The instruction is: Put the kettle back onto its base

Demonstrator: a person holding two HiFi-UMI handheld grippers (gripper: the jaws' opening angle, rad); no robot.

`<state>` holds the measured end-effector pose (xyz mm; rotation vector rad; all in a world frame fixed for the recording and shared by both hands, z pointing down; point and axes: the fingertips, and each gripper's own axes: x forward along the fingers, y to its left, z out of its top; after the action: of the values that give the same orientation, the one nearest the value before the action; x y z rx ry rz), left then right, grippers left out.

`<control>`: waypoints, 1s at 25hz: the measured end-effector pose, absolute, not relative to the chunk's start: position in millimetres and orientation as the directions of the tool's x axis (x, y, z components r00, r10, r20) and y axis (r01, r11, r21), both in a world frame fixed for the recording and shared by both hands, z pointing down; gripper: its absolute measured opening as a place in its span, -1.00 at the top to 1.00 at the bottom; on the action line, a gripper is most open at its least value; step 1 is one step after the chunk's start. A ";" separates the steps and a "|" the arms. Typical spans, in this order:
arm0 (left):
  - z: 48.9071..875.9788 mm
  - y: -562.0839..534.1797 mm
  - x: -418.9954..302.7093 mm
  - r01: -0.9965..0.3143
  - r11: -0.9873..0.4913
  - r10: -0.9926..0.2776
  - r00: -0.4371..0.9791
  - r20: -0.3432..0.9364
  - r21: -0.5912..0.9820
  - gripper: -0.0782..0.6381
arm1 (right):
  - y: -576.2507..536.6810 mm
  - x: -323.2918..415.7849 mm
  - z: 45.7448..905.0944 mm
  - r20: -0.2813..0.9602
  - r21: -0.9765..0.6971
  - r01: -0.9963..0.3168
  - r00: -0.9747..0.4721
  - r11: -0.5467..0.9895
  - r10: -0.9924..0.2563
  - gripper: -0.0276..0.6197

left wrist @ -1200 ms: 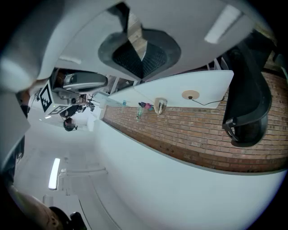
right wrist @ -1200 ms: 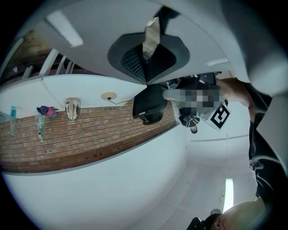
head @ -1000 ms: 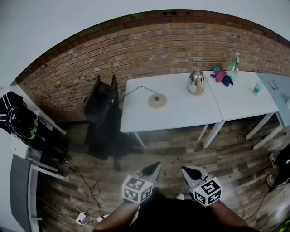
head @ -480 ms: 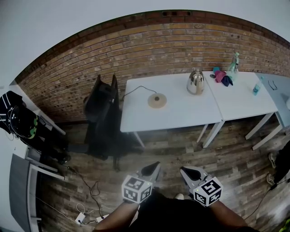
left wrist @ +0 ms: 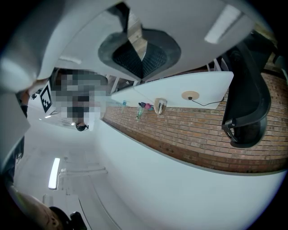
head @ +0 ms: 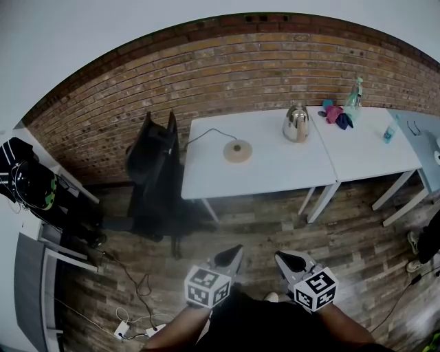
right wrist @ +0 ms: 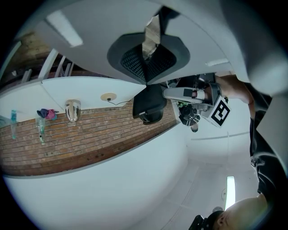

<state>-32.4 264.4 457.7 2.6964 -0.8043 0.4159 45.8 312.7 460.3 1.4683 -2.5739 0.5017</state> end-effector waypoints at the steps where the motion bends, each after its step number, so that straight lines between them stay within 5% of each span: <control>1: 457.3 263.8 -31.6 -0.567 -0.800 -0.482 0.801 0.354 0.196 0.78 | 312.2 46.3 460.1 0.278 -0.219 -0.855 -0.517 0.470 -0.810 0.83; 25: 460.1 233.7 -45.1 -0.584 -0.785 -0.492 0.790 0.365 0.206 0.78 | 280.4 33.0 466.9 0.294 -0.245 -0.846 -0.531 0.474 -0.795 0.83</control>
<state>-45.1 233.7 460.1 2.6721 -0.8252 0.4227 33.0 280.4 466.9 1.4425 -2.5749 0.5484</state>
